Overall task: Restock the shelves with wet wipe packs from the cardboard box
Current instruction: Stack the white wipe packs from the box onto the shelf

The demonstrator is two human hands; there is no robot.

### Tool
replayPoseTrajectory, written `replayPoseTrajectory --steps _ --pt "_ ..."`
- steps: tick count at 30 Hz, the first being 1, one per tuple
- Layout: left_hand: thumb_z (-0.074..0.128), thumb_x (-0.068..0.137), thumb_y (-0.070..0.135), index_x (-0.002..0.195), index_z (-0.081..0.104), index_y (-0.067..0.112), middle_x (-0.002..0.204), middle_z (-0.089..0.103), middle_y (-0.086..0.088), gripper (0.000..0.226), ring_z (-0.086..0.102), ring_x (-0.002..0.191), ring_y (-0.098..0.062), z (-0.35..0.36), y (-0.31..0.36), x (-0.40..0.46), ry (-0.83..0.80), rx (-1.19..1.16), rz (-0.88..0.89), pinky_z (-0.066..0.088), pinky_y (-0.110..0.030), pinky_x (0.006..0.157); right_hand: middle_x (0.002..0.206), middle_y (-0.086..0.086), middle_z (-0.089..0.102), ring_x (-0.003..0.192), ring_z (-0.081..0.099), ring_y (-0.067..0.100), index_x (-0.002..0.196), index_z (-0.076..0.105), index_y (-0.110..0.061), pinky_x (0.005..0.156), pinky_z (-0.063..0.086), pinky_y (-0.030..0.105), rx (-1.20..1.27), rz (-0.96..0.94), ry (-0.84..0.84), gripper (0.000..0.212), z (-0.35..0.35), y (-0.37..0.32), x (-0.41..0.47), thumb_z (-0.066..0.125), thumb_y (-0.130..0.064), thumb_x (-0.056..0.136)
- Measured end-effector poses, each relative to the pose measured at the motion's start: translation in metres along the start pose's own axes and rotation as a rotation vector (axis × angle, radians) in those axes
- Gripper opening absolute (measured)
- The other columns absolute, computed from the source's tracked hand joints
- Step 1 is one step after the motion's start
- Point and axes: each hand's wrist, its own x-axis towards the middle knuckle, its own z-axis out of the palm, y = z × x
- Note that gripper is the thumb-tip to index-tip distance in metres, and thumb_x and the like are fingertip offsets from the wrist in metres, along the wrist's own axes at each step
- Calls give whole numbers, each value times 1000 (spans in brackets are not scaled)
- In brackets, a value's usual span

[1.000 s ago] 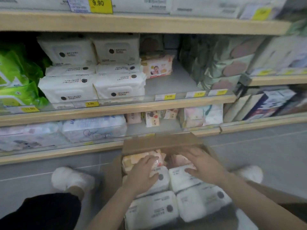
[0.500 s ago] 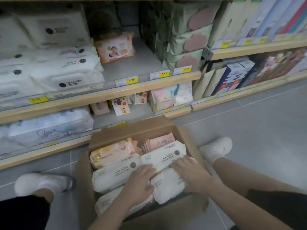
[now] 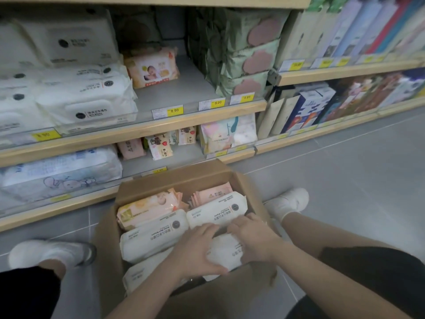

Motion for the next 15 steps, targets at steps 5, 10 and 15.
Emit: replayPoseTrajectory --steps 5,10,15 --pt "69 60 69 146 16 21 143 35 1 111 37 127 -20 5 23 2 31 114 -82 32 -36 103 121 -4 55 115 46 16 125 50 -24 95 29 30 66 62 63 72 -36 -3 -8 76 -41 61" --pt "68 64 66 136 31 26 137 43 5 91 43 122 -18 -28 16 1 146 29 -116 40 -35 94 123 -5 57 117 48 14 127 51 -24 95 29 25 175 12 183 76 -59 -5 -3 79 -48 60" --pt "72 59 64 137 31 30 140 41 9 95 41 124 -15 -74 -18 -25 204 3 -207 40 -33 95 126 -5 56 118 45 12 133 48 -29 100 35 30 379 -80 298 83 -93 1 17 78 -57 61"
